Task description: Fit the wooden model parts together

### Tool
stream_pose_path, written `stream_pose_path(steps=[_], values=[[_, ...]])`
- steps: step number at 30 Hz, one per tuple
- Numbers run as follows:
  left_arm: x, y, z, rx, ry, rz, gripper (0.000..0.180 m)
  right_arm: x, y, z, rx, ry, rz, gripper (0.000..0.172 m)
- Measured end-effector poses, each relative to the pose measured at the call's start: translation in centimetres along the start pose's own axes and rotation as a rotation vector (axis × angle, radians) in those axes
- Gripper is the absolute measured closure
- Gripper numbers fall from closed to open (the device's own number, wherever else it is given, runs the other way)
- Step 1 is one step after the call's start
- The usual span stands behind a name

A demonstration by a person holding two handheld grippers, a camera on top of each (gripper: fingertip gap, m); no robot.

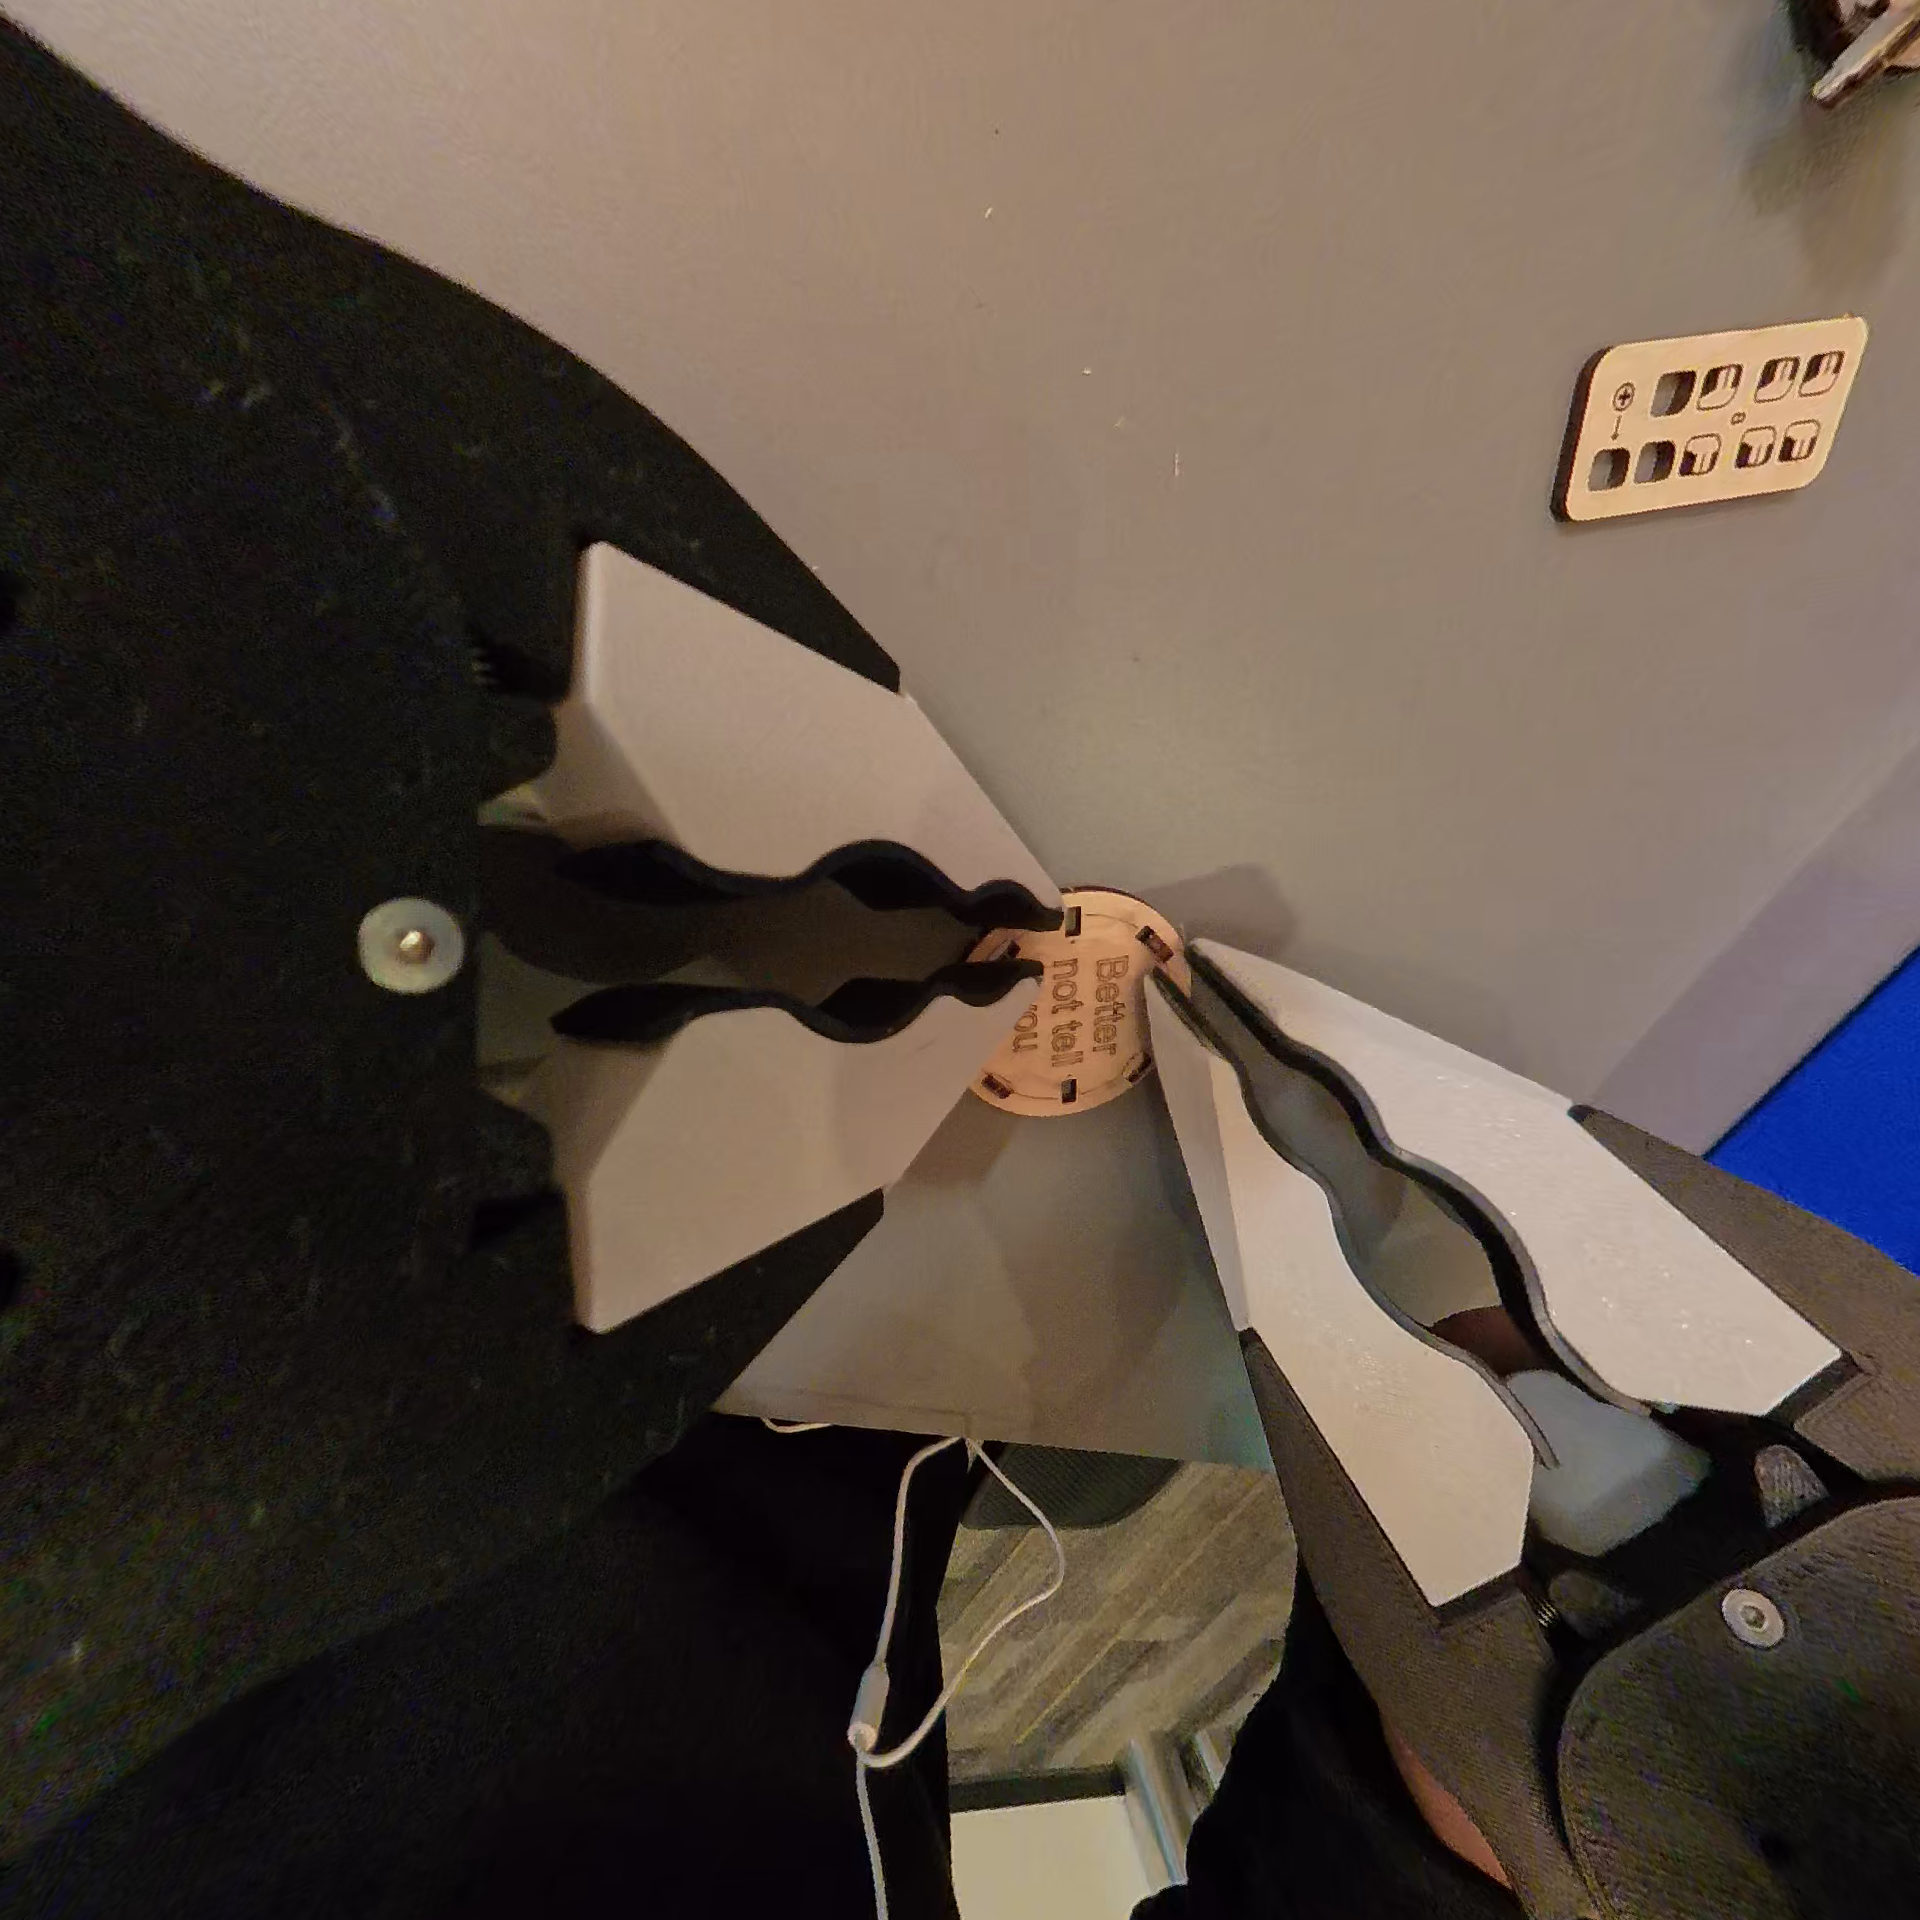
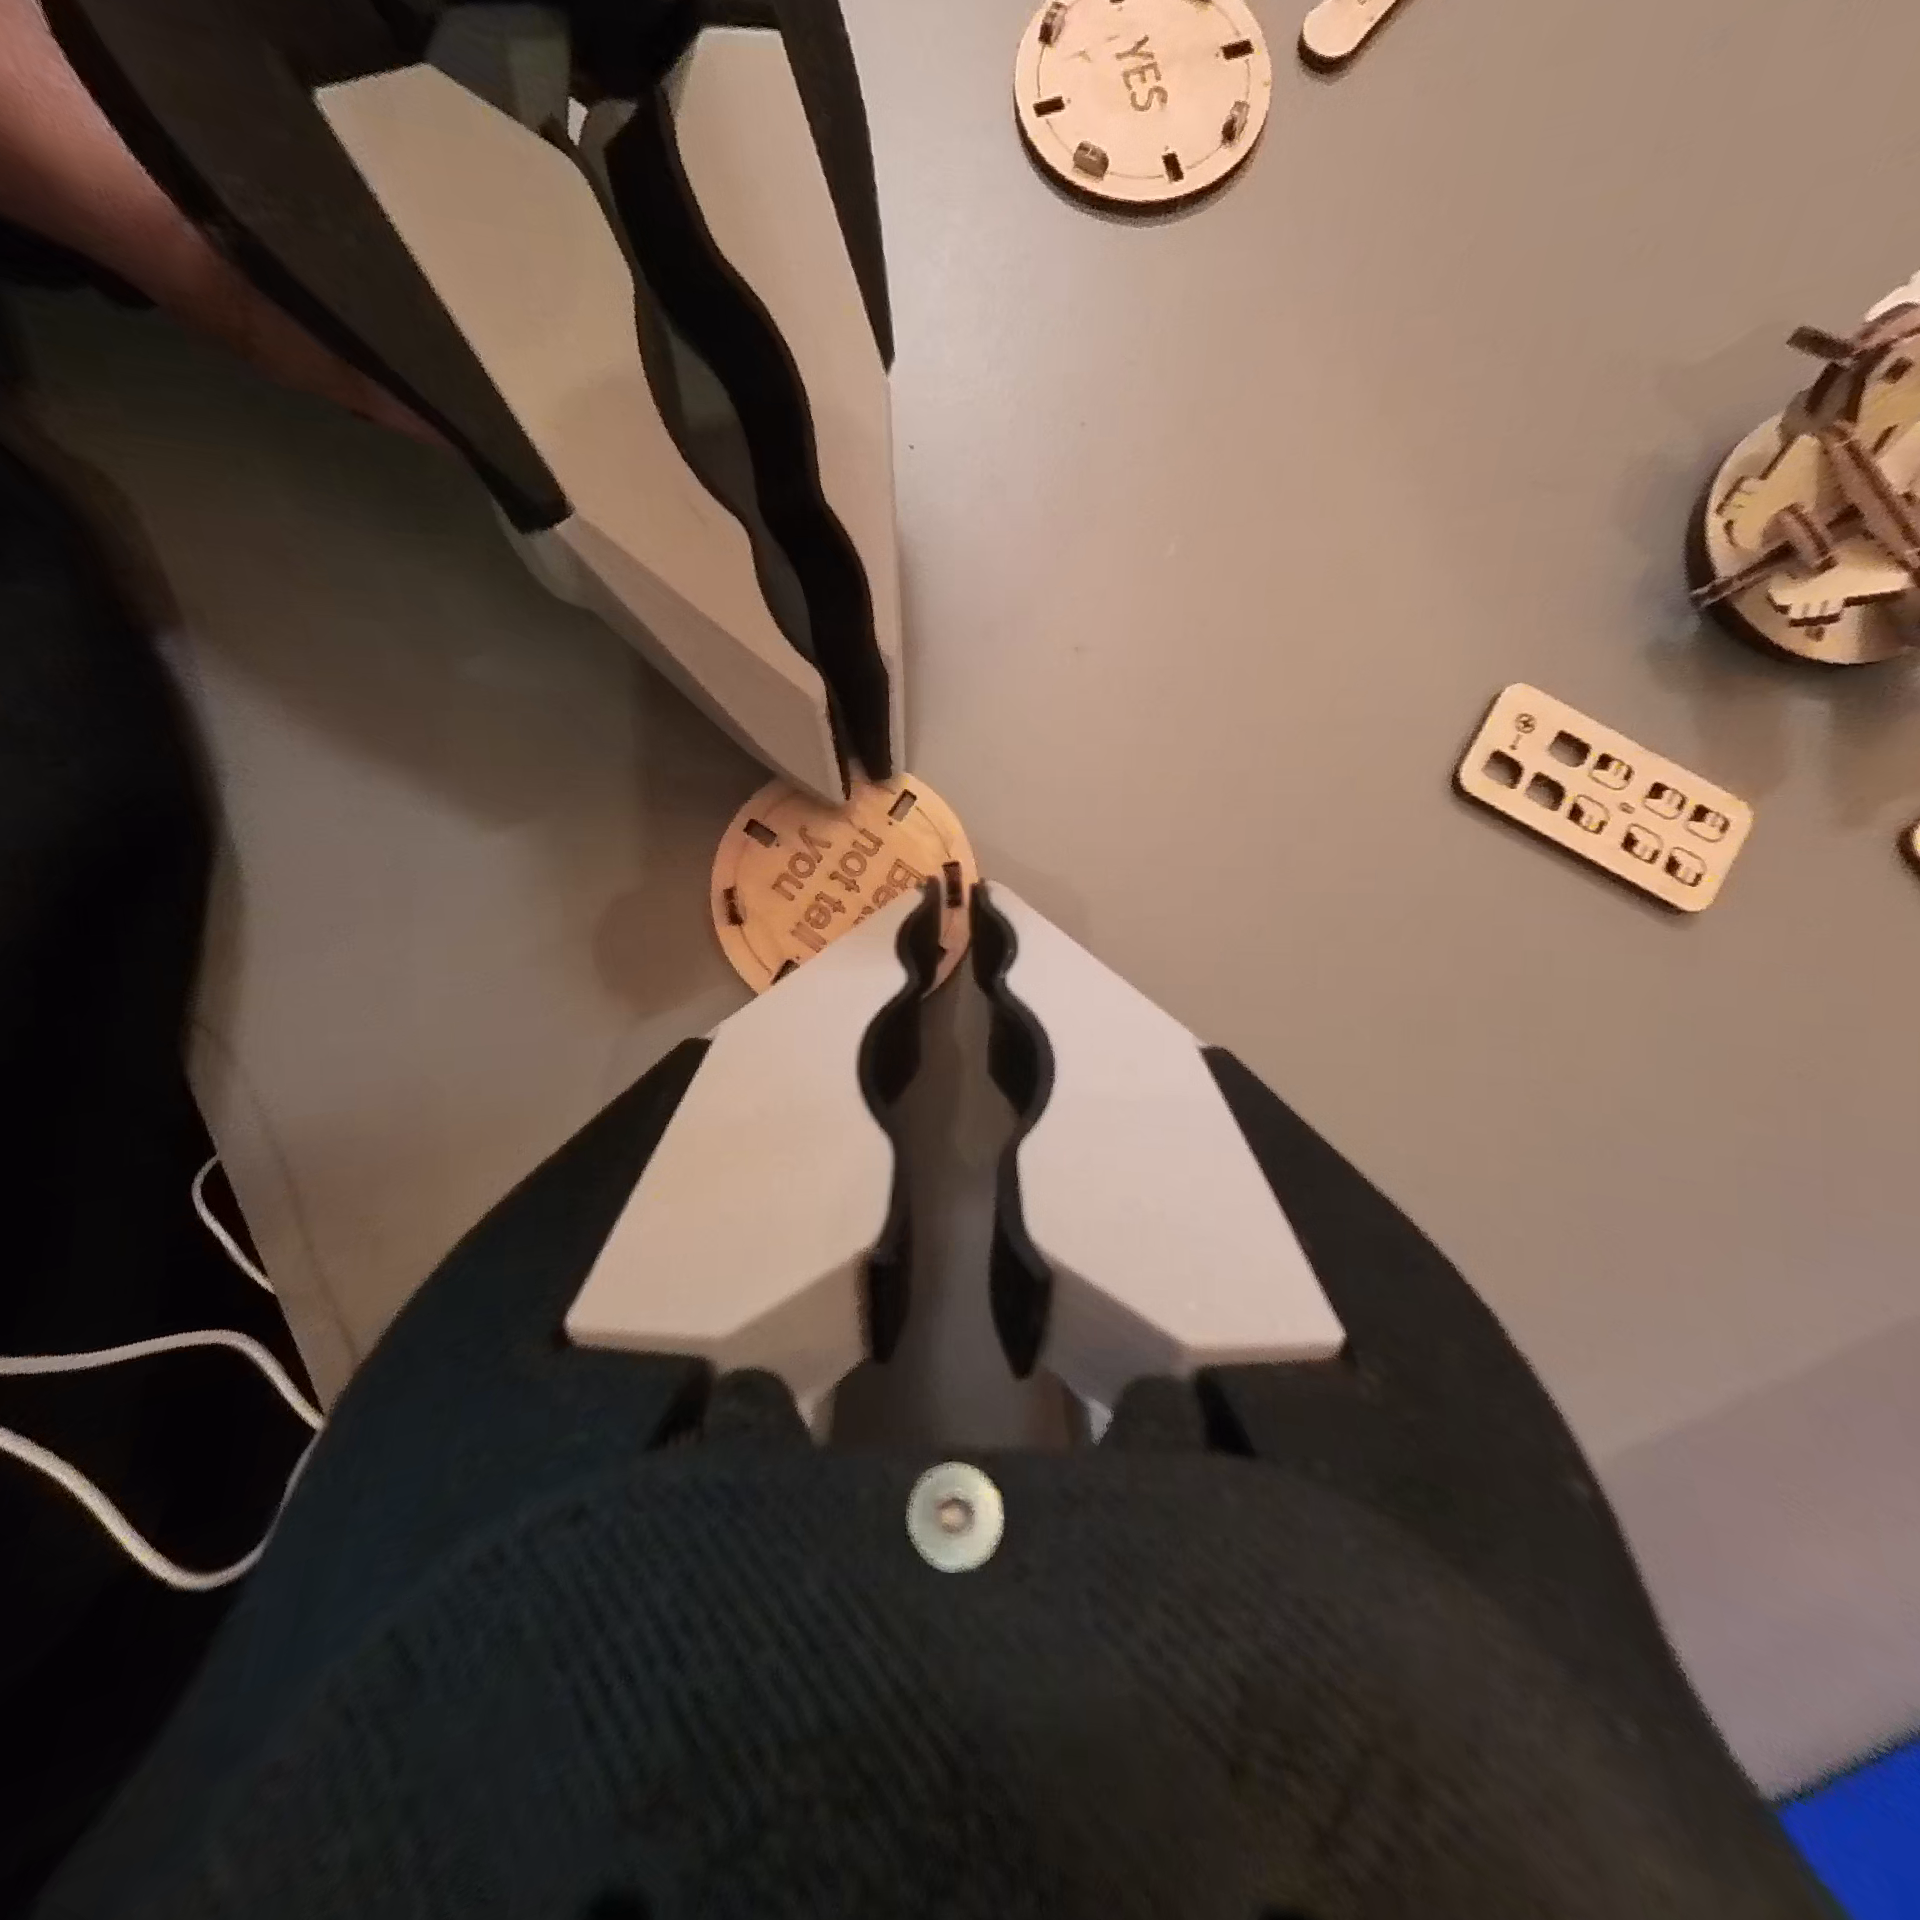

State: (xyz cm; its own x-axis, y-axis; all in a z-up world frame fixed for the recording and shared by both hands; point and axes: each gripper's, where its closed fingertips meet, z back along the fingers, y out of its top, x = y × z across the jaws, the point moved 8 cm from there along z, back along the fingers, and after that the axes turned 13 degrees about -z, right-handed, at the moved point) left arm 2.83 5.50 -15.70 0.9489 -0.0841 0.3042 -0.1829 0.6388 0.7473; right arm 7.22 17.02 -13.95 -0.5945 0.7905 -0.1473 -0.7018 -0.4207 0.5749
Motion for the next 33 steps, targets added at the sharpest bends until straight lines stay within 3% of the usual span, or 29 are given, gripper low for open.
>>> stream_pose_path(steps=[33], values=[[-0.08, -0.02, 0.02, 0.002, -0.009, 0.01, 0.179, 0.06, 0.37, -0.26, -0.027, 0.019, 0.015, 0.171]])
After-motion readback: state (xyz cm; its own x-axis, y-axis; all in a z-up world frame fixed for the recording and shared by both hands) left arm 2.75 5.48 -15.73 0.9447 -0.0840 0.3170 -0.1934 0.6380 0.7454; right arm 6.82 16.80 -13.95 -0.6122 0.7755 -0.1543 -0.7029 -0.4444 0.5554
